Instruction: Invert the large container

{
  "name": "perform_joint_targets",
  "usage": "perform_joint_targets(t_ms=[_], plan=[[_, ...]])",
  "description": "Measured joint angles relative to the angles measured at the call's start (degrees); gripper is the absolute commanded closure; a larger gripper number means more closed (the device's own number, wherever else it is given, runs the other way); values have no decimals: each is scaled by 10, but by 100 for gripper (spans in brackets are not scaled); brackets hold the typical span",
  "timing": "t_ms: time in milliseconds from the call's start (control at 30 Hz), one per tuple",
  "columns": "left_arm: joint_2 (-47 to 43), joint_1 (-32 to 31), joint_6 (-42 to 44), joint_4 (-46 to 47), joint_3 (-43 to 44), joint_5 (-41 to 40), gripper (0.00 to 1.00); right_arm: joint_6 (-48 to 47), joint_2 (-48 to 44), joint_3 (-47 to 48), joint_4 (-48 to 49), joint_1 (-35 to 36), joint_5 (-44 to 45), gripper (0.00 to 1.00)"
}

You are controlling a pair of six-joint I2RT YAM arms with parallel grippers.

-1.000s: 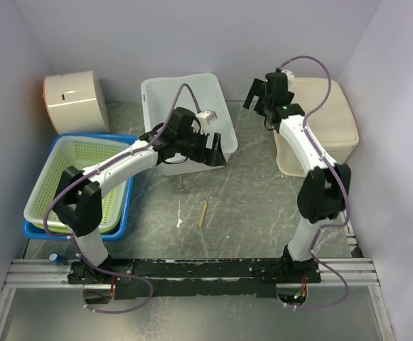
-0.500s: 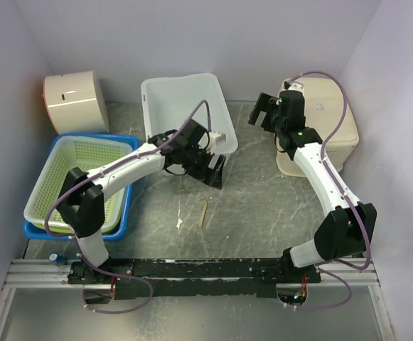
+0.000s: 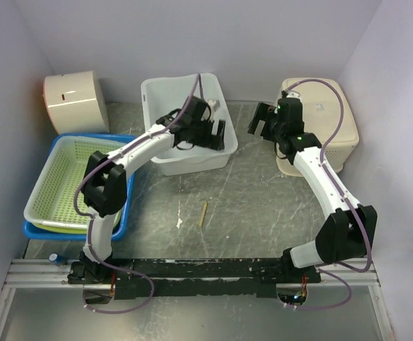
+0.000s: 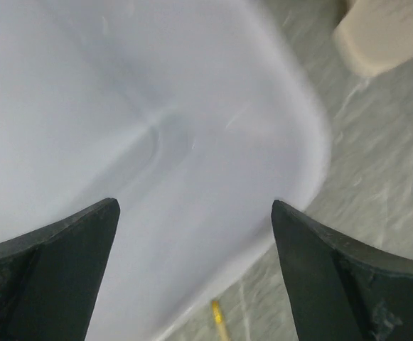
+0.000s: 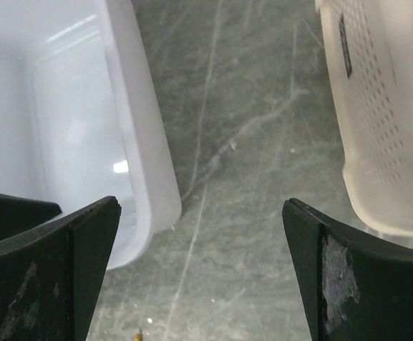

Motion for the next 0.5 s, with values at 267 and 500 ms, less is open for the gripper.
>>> perform_joint_targets(t_ms=[267,500], plan=[[-18,-48,35,-74,-100,-18,1,-16,-87,-21,-72,-1,59,0],[-16,-79,34,-75,35,-40,1,21,-180,-48,-55,-1,73,0]])
